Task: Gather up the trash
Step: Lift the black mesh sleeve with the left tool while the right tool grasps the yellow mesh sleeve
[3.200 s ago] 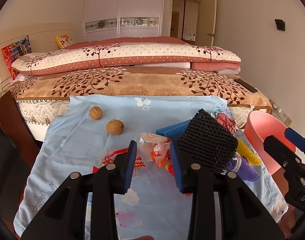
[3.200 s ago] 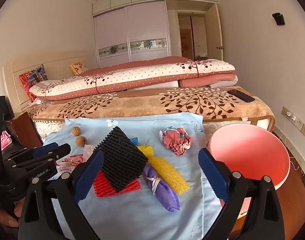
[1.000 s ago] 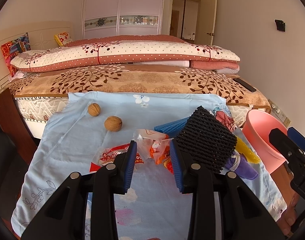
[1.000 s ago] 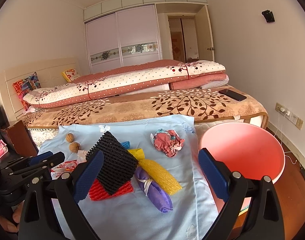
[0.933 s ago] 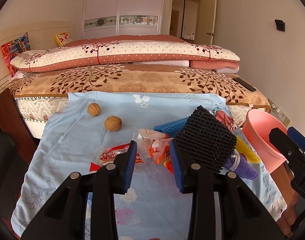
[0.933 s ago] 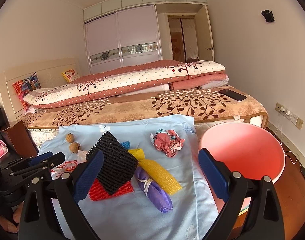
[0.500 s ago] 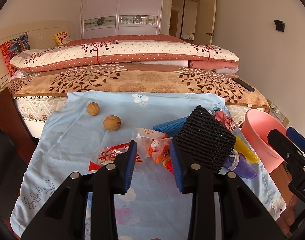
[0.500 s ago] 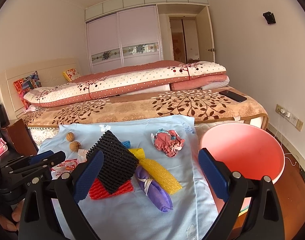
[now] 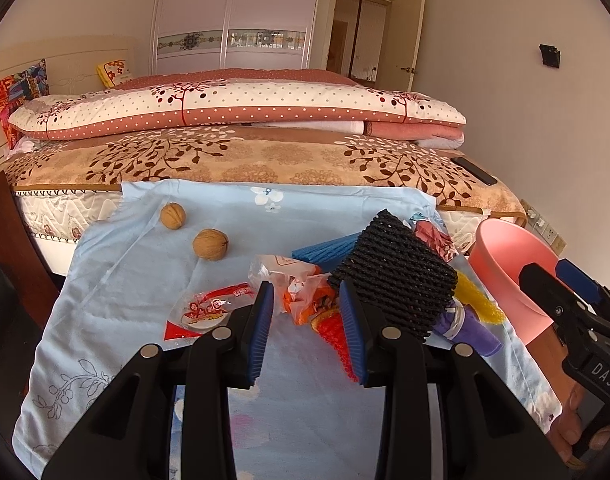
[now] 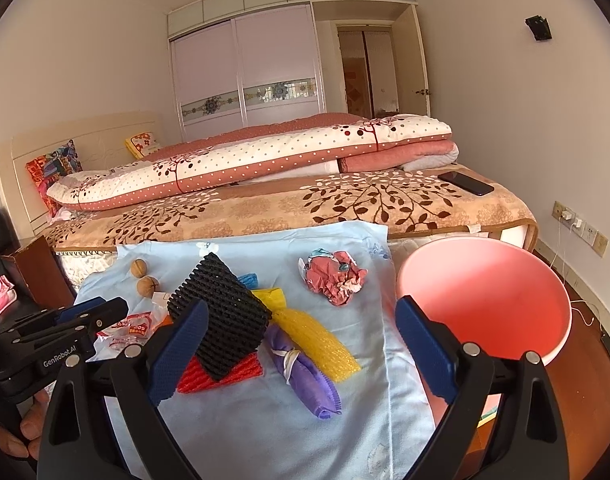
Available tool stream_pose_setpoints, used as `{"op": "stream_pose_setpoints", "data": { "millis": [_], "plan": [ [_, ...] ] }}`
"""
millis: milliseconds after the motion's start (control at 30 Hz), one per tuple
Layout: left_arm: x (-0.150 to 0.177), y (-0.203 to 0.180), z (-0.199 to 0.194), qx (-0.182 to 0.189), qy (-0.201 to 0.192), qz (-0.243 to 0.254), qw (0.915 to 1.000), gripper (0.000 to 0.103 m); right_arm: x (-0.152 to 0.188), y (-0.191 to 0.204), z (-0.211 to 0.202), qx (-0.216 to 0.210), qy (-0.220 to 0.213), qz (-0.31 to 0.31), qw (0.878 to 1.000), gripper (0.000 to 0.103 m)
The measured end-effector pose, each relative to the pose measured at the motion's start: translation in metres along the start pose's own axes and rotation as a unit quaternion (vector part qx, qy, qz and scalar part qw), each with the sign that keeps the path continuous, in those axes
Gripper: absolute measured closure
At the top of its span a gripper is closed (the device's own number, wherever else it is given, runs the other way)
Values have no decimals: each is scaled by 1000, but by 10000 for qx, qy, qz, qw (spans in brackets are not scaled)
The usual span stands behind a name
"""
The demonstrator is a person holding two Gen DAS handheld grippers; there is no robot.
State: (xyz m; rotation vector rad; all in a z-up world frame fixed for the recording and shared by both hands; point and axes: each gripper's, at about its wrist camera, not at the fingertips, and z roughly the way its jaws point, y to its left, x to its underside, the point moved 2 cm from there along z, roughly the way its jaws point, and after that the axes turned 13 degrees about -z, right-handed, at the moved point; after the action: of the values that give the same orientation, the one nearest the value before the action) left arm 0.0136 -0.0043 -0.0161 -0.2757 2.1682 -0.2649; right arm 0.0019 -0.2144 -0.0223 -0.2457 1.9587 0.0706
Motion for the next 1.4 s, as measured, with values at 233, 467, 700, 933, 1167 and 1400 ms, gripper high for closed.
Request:
{"op": "stream_pose_setpoints", "data": {
  "millis": [233,467,700,933,1167,1400],
  "plan": [
    [4,-8,2,473,203,47,9987,68,6,-4,5,-48,132,-5,9999,12],
    [1,-4,22,796,760,-501,9927,68,14,-5,12,-165,315,-48,9994,13],
    [-2,-1,52,746,1192,-933,9857,68,20,-6,20,-287,461,-116,9985,15],
    [1,-5,71,670,1418,-1117,9813,68,27,-12,28,-380,611,-121,9973,17],
    [-3,-14,69,709,1170,-888,9866,82,25,-16,38,-600,734,-105,9954,22],
    [-11,-20,54,844,848,-645,9907,91,21,-18,54,-828,960,-112,9919,31]
  ]
}}
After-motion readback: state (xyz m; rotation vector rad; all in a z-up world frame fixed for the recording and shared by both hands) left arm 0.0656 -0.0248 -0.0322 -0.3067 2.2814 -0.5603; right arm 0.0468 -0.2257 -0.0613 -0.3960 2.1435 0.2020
